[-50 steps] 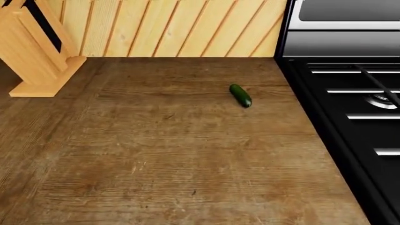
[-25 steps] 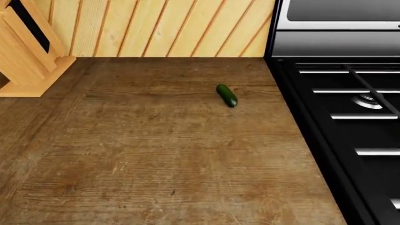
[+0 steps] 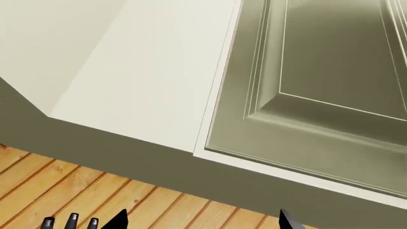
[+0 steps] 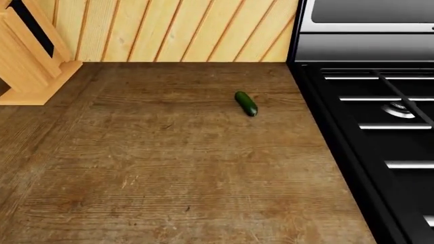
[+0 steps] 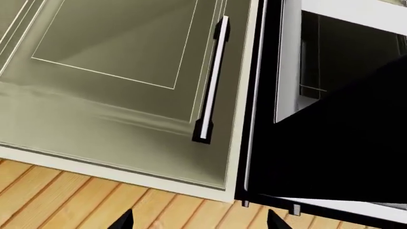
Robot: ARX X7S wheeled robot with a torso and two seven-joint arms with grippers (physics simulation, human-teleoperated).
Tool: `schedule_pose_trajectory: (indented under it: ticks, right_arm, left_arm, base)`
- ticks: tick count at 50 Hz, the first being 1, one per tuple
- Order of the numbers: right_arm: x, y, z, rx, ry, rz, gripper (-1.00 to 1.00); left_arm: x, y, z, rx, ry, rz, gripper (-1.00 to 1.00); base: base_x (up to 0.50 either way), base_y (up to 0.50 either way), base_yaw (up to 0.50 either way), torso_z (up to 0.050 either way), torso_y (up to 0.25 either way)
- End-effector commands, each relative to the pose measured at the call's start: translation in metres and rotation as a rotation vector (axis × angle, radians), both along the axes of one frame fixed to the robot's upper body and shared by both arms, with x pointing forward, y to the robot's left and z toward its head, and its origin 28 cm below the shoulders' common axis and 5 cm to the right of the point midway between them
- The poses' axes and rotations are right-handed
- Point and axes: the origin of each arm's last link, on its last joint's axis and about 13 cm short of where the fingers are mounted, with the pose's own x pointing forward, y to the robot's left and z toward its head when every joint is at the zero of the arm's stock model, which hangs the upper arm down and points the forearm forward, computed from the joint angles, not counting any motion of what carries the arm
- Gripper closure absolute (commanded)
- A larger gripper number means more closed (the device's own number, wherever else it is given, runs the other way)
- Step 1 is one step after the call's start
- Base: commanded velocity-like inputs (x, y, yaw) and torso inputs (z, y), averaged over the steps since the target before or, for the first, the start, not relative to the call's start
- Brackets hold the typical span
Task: Close the microwave door
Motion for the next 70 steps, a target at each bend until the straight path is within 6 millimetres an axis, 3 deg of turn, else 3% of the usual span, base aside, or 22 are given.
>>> schedule_pose_trajectory:
  ticks: [1,27,58,70]
  right_arm:
    - [0.008,0.013,0.001,-0.010,0.017,0.046,-1.00]
    - [0.050,0.032,0.053,-0.036,-0.005,0.051,-1.00]
    - [0.058,0.027,0.101,-0.050,-0.063,-0.027,-1.00]
    - [0.070,0.023,0.106,-0.035,-0.048,-0.052,-1.00]
  left_arm:
    - [0.000,0.000,0.000,0.000,-0.001,0.002,-1.00]
    - [0.004,0.001,-0.001,-0.004,0.007,0.000,-1.00]
    - [-0.003,0.000,0.001,-0.003,0.008,-0.001,-1.00]
    - [-0.001,0.001,0.001,-0.004,0.009,-0.001,-1.00]
  base:
    - [0.00,0.00,0.00,0.000,0.000]
    - [0.00,0.00,0.00,0.000,0.000]
    - [0.00,0.00,0.00,0.000,0.000]
    - [0.00,0.00,0.00,0.000,0.000]
